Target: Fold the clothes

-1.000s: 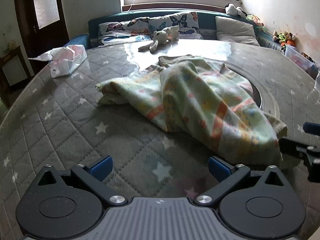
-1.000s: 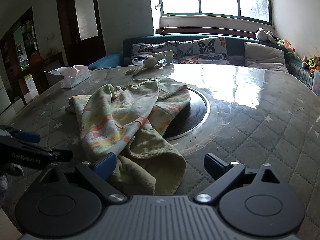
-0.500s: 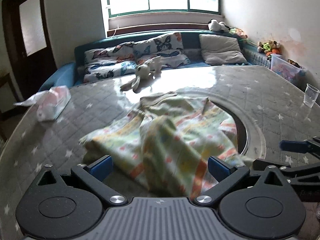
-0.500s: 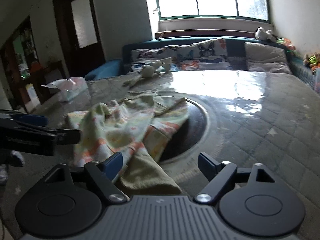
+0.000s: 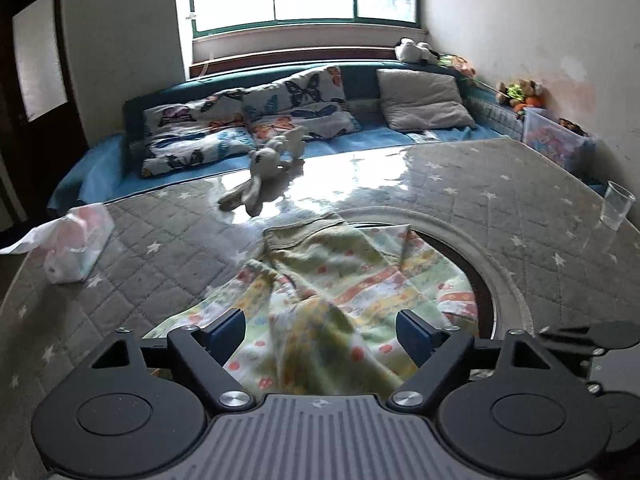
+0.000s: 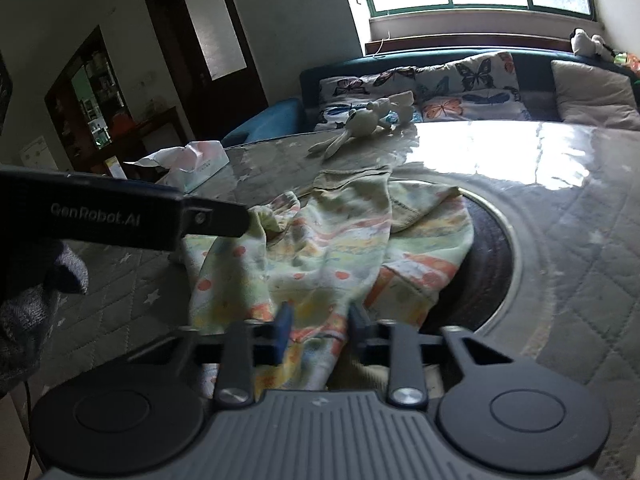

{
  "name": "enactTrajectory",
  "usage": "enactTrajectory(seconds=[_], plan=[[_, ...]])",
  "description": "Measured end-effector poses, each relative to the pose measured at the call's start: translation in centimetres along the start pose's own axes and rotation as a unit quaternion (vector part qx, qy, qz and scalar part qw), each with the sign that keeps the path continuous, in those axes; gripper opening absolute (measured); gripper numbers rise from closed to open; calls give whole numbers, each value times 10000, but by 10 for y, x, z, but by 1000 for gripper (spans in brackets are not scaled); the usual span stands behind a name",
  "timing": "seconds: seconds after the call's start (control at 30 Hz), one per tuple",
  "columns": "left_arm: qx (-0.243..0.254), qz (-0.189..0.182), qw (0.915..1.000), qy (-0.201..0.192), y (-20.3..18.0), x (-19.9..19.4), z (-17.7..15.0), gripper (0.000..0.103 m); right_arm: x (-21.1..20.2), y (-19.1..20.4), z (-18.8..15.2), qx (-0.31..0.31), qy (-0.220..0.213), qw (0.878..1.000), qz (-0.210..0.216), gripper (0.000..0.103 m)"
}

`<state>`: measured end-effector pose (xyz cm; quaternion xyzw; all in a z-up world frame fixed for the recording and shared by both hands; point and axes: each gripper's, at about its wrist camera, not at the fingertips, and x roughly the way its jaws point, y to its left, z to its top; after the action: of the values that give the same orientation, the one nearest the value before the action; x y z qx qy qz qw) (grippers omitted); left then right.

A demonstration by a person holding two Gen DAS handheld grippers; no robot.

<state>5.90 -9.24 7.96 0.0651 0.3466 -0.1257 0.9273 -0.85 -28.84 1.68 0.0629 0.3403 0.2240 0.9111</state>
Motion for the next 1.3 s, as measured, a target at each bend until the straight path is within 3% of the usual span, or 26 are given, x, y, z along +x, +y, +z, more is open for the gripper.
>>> enactTrajectory(seconds=[0.1,0.23,0.37,0.53,0.63,0.7,0.73,0.8,1.0,1.13,1.3], plan=[[92,-206,9997,39,-3,3,4,82,-4,3,-1,-54,-107,9999,13,7],[244,-535,9981,157,-12,8,10,82,-11,15,-2,-296,-224,9992,169,6],[399,-548,9972,305,-20,22,16,82,-14,34,-4,-621,-285,9972,316,5],[506,-570,9951,630,-25,49,24,70,-15,50,-8,-793,-303,9953,473,5],[603,-380,9945,773,-27,65,23,44,-17,58,-10,-858,-327,9942,566,4],[551,-299,9944,848,-22,71,20,14,-18,63,-12,-968,-327,9930,598,4],[492,-293,9948,840,-18,72,17,8,-18,65,-13,-1017,-325,9924,612,4],[368,-277,9967,667,-9,65,13,3,-17,67,-14,-1064,-301,9919,628,4],[-189,-245,9995,-117,28,2,2,2,-29,53,-8,-661,-314,9941,802,12],[-625,-167,9968,-477,59,-43,-13,2,-43,34,-1,-370,-406,9951,817,29],[-1175,116,9914,-562,96,-81,-44,2,-50,12,9,-239,-460,9967,628,41]])
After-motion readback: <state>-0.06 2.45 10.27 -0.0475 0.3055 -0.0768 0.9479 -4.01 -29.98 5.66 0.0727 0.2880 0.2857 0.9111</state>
